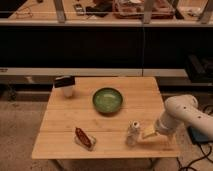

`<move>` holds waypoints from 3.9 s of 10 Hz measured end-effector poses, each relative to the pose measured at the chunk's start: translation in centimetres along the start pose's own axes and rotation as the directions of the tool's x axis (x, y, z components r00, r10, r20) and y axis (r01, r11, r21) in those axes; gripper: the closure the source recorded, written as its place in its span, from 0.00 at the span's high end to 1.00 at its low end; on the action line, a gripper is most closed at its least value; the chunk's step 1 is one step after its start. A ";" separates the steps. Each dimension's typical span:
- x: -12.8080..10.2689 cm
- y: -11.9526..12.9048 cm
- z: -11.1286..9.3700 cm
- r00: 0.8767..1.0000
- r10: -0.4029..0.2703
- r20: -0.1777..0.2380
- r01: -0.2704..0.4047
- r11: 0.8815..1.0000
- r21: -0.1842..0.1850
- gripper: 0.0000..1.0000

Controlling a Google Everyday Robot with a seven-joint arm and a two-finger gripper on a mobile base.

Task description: Drag the ceramic bowl in a circle

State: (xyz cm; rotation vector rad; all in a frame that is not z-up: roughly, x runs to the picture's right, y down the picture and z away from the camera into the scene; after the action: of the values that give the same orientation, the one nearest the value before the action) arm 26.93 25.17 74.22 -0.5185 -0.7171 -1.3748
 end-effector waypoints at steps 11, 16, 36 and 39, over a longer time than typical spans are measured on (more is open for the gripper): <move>15.3 -5.5 -8.9 0.957 -0.090 -0.275 0.083 0.996 -0.036 0.80; 19.4 -13.3 -9.0 0.963 -0.093 -0.253 0.133 0.980 0.145 0.80; 23.2 -18.9 -7.0 0.975 -0.036 -0.218 0.118 0.918 0.378 0.80; 23.8 -18.8 -5.9 0.976 -0.034 -0.216 0.120 0.909 0.399 0.80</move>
State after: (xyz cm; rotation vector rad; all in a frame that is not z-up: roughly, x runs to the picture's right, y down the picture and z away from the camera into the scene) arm 10.26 1.86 85.92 -0.0128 -0.8354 -1.2811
